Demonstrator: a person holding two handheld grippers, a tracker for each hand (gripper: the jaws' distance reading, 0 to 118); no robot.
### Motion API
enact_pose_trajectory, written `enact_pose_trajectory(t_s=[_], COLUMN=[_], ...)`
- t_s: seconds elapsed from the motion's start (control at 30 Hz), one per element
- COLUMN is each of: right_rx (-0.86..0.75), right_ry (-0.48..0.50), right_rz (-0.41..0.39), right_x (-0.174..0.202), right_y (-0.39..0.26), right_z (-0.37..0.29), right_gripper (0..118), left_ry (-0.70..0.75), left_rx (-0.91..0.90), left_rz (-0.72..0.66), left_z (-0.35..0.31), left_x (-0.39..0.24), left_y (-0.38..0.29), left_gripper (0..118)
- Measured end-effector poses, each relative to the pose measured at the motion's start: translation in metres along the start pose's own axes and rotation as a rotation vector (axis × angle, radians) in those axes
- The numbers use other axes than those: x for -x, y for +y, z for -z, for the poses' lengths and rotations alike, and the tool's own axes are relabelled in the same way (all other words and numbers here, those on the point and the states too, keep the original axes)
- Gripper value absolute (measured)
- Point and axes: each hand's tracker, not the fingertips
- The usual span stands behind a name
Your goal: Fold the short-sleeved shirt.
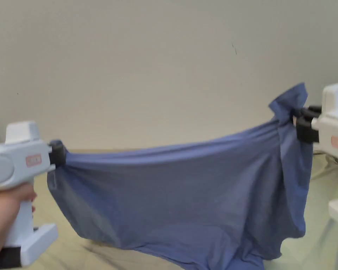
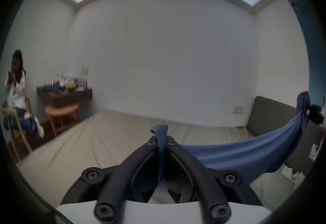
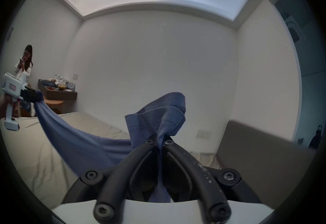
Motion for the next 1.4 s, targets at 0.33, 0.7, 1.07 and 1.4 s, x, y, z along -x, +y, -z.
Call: enact_pose_trajectory(t_s=[0.33, 0.7, 1.07, 1.4], right_rx=[0.16, 0.453, 0.755, 0.525], right_ry=[0.189, 0.301, 0.255, 0.122], right_rz=[0.049, -0.002, -0.025, 0.035], right_x=[0.042, 0.083, 0.118, 0.121], right_y=[-0.139, -0.221, -0.282, -0.265], right_z=[-0.17, -0.327, -0.344, -0.378], right_gripper=[6, 6, 7, 118], left_ry=[-0.061, -0.111, -0.088, -0.093], left_rx=[0.213, 0.33, 0.496, 0.415], left_rz=[-0.013, -0.015, 0.046, 0.055], left_z=[-0.114, -0.248, -0.279, -0.305], left_x=[0.043, 0.078, 0.09, 0.065], left_y=[-0.17, -0.261, -0.32, -0.299], left_gripper=[3, 3, 4, 107])
